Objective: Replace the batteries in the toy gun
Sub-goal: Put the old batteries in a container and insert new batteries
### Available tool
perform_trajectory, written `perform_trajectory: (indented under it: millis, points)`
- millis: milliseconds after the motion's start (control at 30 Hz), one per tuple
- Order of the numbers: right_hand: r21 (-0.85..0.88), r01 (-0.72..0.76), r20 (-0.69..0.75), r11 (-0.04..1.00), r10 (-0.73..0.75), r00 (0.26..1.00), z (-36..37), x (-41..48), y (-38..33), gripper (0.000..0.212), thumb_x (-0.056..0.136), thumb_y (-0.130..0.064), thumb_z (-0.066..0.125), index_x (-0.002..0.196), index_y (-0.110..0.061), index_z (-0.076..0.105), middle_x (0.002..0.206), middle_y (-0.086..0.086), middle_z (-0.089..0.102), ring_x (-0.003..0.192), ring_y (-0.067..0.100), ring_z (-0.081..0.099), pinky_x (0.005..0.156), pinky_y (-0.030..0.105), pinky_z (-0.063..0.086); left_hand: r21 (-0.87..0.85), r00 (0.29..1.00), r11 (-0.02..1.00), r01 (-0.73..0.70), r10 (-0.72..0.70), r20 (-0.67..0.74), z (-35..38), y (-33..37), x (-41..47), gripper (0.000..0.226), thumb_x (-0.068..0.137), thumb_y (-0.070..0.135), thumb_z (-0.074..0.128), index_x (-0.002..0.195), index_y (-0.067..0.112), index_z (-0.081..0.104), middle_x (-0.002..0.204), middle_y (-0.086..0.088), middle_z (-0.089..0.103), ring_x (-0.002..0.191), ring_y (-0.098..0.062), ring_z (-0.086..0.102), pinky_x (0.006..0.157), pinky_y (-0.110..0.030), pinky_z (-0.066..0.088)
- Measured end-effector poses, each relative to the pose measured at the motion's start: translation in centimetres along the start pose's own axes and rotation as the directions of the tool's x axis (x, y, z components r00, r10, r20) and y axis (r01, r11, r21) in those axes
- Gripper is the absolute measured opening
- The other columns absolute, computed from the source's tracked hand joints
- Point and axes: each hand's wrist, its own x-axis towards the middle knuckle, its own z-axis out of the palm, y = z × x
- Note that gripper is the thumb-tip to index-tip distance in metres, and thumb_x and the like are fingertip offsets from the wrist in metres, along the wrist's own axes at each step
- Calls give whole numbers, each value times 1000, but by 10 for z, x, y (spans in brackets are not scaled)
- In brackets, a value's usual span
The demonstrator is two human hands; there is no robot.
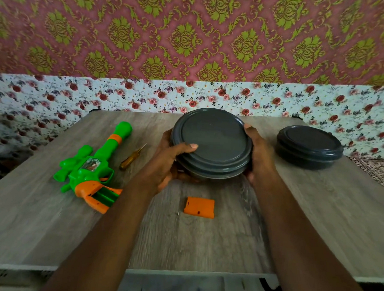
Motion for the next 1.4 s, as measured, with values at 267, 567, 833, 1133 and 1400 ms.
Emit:
perform_trajectory:
  millis: [267,567,833,1133,1400]
  points:
    - [141,-108,80,984,97,992,5,-13,4,30,98,-39,61,119,-19,68,117,9,74,113,29,68,101,49,55,-127,994,989,-73,63,-86,2,-4,5,58,88,6,75,140,18,52,115,-18,73,97,-36,76,87,-58,60]
    - [-86,-25,241,996,45,970,0,-2,12,53,86,-16,77,136,-7,61,127,7,73,122,24,66,112,43,49,17,969,998,-56,59,-240,-5,-18,23,28,100,25,62,125,12,65,129,-11,68,124,-30,64,99,-48,57]
    - [-417,105,18,903,-108,994,2,34,22,20,88,-29,80,90,-9,75,92,6,77,83,21,72,71,33,55,449,912,894,-3,187,-366,-5,-24,59,33,86,36,81,103,8,75,101,-6,76,97,-20,70,82,-32,56]
    - [-703,177,30,688,-220,975,20,86,22,54,87,-55,74,77,-2,65,66,11,60,60,23,56,60,35,44,408,943,911,56,87,-322,-9,-14,114,41,80,30,87,109,9,68,113,-9,73,106,-25,69,96,-44,59]
    - [-877,368,251,308,-359,899,-9,49,-4,48,94,-34,72,134,-8,65,130,10,70,115,24,68,94,32,52,628,945,772,102,121,-303,2,-21,117,62,90,48,73,136,10,58,138,-11,63,125,-31,59,104,-41,50]
